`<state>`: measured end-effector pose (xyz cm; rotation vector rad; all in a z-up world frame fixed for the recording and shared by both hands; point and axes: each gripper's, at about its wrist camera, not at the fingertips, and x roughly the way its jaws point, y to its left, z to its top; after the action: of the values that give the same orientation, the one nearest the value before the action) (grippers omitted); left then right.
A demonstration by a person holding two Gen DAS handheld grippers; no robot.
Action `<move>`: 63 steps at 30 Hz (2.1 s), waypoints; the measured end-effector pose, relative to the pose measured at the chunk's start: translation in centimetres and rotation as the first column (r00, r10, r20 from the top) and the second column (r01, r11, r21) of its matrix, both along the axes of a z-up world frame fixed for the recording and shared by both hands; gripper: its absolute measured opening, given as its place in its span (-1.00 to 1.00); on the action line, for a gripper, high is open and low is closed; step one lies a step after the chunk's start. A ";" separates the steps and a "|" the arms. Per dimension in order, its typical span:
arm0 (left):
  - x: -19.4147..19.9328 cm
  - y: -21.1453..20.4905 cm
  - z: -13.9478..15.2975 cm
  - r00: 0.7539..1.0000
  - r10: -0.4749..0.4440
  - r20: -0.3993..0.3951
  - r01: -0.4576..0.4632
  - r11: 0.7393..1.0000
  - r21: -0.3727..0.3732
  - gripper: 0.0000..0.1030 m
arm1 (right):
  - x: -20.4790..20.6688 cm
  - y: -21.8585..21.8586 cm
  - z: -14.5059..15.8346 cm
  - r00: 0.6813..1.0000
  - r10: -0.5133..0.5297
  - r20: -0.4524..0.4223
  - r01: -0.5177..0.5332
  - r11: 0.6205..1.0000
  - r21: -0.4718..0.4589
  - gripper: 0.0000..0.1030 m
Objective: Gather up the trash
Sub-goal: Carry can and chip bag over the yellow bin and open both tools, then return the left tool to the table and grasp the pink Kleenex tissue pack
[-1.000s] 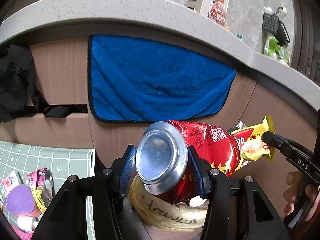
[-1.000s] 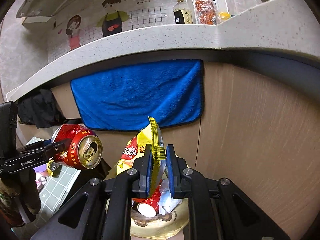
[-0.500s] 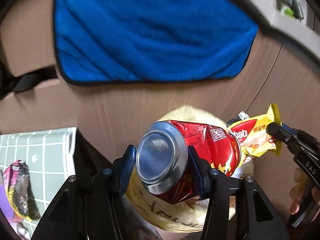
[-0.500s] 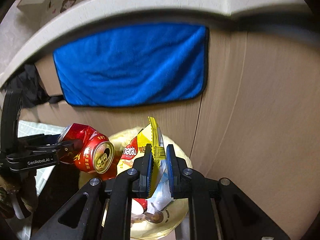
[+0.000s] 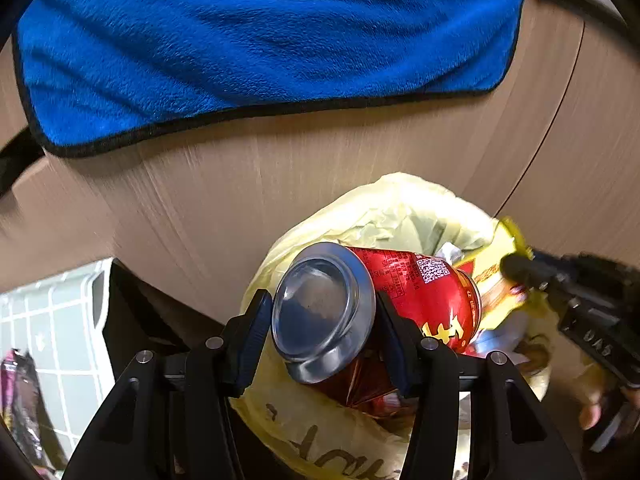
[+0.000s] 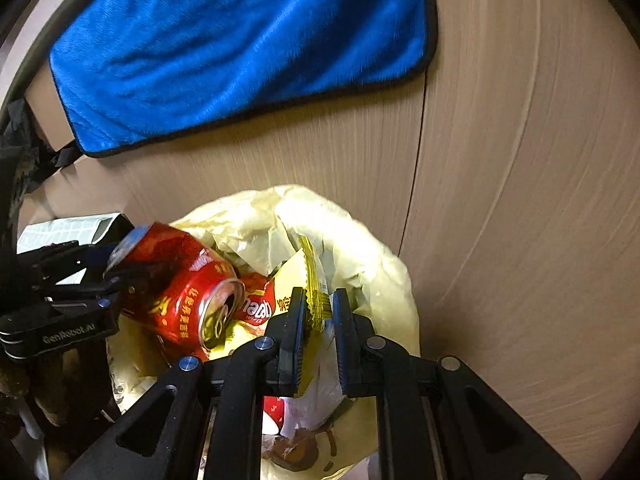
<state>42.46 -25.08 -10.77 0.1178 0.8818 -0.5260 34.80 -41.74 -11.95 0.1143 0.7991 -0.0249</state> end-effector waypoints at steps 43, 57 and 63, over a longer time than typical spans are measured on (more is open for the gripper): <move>-13.2 42.3 4.5 0.861 0.509 0.015 -0.479 0.819 -0.315 0.23 | -7.4 18.0 8.0 0.904 0.328 0.275 -0.377 0.914 0.149 0.03; -2.0 44.2 0.1 0.896 0.419 -0.150 -0.445 0.845 -0.296 0.23 | -7.0 22.3 5.4 0.884 0.434 0.176 -0.463 0.866 0.188 0.03; -2.7 43.5 -2.2 0.916 0.351 -0.193 -0.390 0.891 -0.233 0.23 | -7.1 22.0 4.5 0.891 0.431 0.145 -0.452 0.874 0.178 0.03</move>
<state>39.79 18.44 -12.93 -0.3382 0.9403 -0.2900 27.65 -19.70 -7.45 0.1268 0.7091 0.4988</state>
